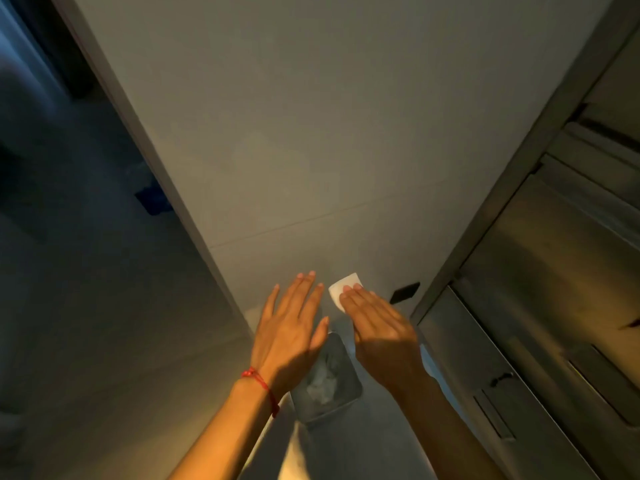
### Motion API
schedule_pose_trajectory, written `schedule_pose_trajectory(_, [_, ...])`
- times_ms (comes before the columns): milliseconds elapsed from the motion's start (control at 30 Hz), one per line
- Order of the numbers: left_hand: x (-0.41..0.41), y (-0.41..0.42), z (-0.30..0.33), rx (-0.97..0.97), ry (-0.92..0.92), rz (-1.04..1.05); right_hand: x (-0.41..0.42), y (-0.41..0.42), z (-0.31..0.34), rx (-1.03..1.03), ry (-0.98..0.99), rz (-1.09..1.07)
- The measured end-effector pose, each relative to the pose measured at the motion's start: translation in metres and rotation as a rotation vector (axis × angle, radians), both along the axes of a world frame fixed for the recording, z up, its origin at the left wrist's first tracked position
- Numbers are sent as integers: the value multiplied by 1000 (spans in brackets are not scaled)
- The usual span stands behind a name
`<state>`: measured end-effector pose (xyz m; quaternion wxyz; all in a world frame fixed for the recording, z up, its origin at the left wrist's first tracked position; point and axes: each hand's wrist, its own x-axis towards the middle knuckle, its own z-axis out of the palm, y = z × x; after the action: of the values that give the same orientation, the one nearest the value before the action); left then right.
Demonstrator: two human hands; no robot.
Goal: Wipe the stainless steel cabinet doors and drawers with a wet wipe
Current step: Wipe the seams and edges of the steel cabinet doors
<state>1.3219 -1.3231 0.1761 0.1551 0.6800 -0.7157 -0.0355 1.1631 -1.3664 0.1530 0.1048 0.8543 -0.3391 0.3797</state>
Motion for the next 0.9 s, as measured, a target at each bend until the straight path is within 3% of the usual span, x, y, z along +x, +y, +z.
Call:
schedule_pose_trajectory(300, [-2,3,-61,-86,34,14,2,9,-65,230,73,63])
schedule_pose_trajectory(900, [18,12,-94,-28,-43,24,21,18,-95,293,52,54])
